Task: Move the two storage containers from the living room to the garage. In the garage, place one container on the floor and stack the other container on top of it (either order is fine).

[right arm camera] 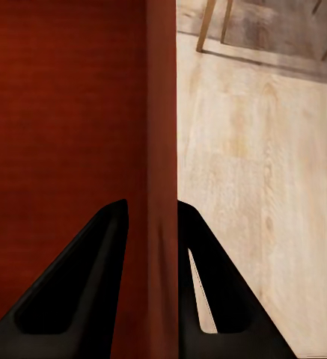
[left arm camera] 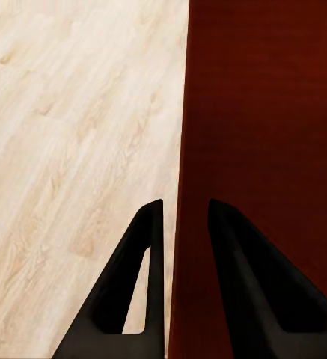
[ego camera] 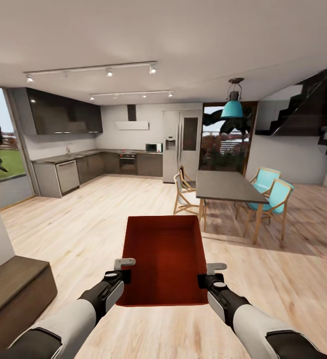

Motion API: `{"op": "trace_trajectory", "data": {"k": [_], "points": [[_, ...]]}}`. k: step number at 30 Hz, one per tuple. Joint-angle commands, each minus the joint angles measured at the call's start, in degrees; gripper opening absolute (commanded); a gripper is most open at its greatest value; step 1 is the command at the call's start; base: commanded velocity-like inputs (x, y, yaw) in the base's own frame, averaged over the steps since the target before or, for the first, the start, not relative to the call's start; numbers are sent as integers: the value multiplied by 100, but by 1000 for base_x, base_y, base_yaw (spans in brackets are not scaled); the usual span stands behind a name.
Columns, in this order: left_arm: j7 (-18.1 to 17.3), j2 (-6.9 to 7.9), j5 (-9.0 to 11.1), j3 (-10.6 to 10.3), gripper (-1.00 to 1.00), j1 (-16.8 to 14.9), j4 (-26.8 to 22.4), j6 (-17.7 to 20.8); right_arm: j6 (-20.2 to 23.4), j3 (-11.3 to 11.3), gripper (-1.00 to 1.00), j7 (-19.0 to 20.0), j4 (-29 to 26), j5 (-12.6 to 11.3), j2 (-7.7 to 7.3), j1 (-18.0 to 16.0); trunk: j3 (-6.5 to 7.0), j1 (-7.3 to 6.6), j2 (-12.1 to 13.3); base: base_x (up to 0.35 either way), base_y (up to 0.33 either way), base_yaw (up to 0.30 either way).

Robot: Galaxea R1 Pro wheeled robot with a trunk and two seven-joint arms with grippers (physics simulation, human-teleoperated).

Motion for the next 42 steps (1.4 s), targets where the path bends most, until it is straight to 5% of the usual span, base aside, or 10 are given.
{"op": "trace_trajectory", "data": {"k": [1, 42], "points": [[92, 11, -161, 54, -100, -6, -32, 5, -13, -18, -100, -26, 27, -31, -1, -5, -10, 2, -9, 0, 0, -294], [92, 11, -161, 54, -100, -6, -37, 5, -13, -18, -100, -26, 27, -31, -1, -5, -10, 2, -9, 0, 0, -294]]}}
